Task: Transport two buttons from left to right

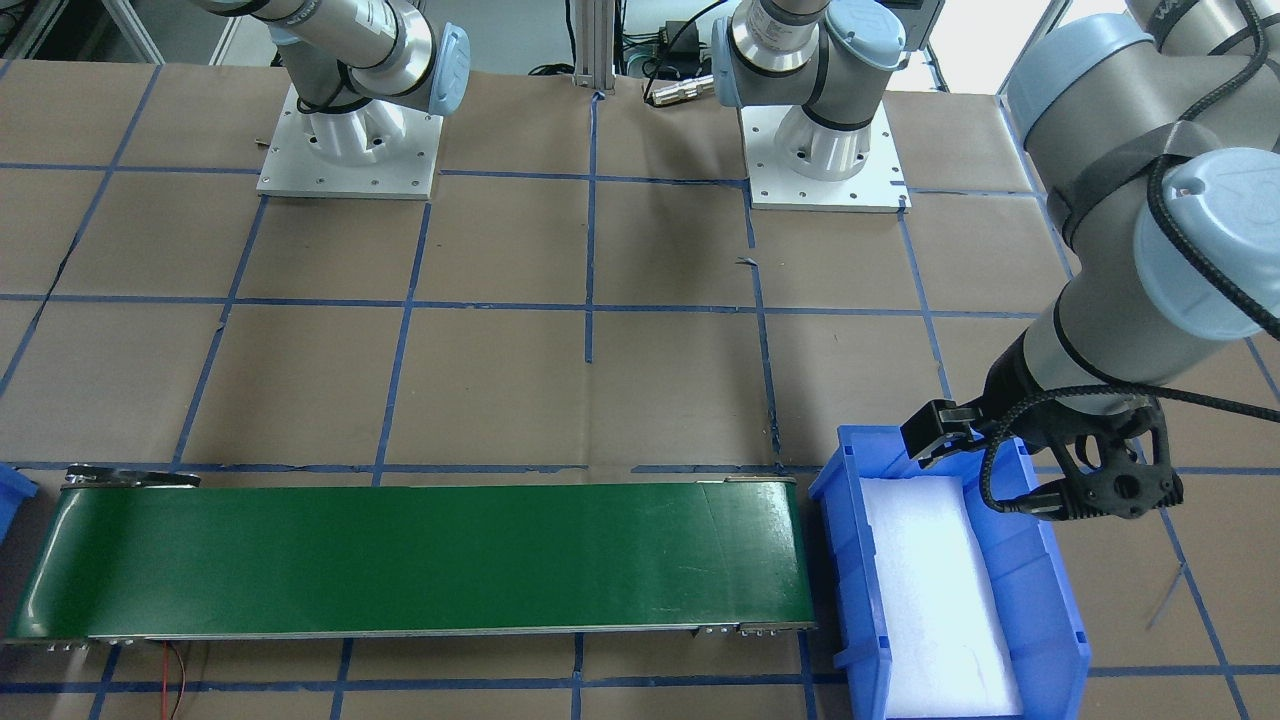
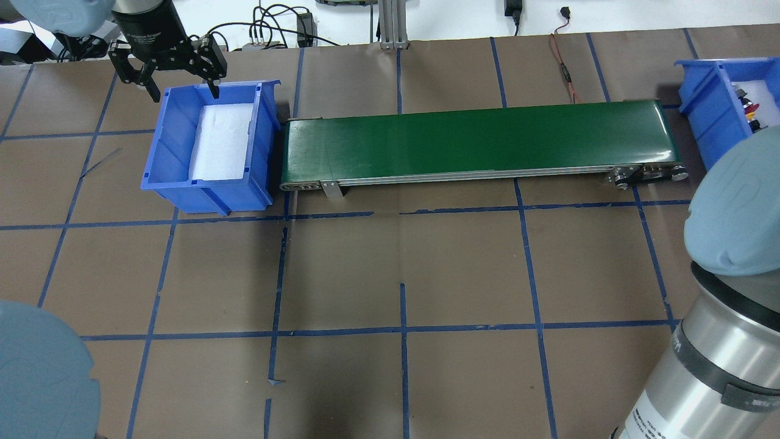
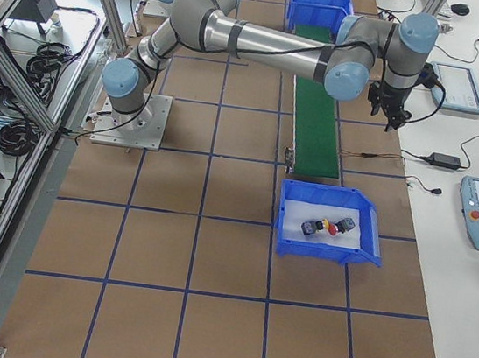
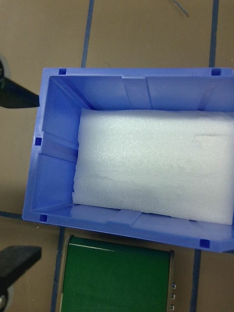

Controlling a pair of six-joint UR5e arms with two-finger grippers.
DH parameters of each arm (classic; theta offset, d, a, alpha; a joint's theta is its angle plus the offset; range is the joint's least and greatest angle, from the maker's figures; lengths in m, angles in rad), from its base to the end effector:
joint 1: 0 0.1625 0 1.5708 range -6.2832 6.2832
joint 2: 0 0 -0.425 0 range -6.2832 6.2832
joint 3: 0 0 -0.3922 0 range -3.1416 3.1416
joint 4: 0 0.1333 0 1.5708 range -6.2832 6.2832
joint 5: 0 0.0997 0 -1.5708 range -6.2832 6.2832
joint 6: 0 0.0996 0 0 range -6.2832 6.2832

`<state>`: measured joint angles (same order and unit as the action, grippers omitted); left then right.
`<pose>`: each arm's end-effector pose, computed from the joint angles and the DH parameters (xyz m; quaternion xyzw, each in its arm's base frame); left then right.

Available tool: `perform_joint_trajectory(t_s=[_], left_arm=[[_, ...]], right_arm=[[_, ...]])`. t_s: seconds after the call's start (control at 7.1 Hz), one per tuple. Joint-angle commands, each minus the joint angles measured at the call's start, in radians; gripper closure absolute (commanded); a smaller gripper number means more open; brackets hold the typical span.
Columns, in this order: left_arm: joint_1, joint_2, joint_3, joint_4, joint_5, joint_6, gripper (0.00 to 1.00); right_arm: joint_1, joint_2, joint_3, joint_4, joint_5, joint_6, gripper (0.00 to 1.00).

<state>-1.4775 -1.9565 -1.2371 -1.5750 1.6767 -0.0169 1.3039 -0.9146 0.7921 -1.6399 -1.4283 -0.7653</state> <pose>-0.0621 -0.6542 0.4314 -0.0535 0.9968 0.0301 0.0518 -0.0596 -0.7770 0.4694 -0.2515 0.9605 -0.1180 0.0145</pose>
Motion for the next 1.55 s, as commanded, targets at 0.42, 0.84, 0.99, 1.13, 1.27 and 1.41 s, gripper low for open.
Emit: perform_joint_trajectory(t_s=[0.42, 0.84, 0.99, 1.13, 1.27, 1.41], left_arm=[[0.000, 0.001, 0.001, 0.000, 0.000, 0.000, 0.00], [0.002, 0.002, -0.004, 0.000, 0.000, 0.002, 0.00], [0.002, 0.002, -0.004, 0.000, -0.002, 0.002, 0.00], [0.002, 0.001, -0.001, 0.001, 0.000, 0.000, 0.00], [0.002, 0.001, -0.004, 0.001, 0.000, 0.000, 0.00], [0.000, 0.001, -0.004, 0.000, 0.000, 0.002, 0.00]], right_arm=[[0.228, -0.278, 0.382, -0.107, 0.003, 0.423, 0.16], [0.238, -0.522, 0.686, -0.098, -0.011, 0.624, 0.14], [0.238, -0.565, 0.723, -0.039, -0.027, 0.627, 0.14], [0.238, -0.587, 0.724, 0.041, -0.079, 0.636, 0.14], [0.238, -0.607, 0.725, 0.082, -0.081, 0.643, 0.14], [0.238, -0.624, 0.719, 0.125, -0.083, 0.650, 0.14]])
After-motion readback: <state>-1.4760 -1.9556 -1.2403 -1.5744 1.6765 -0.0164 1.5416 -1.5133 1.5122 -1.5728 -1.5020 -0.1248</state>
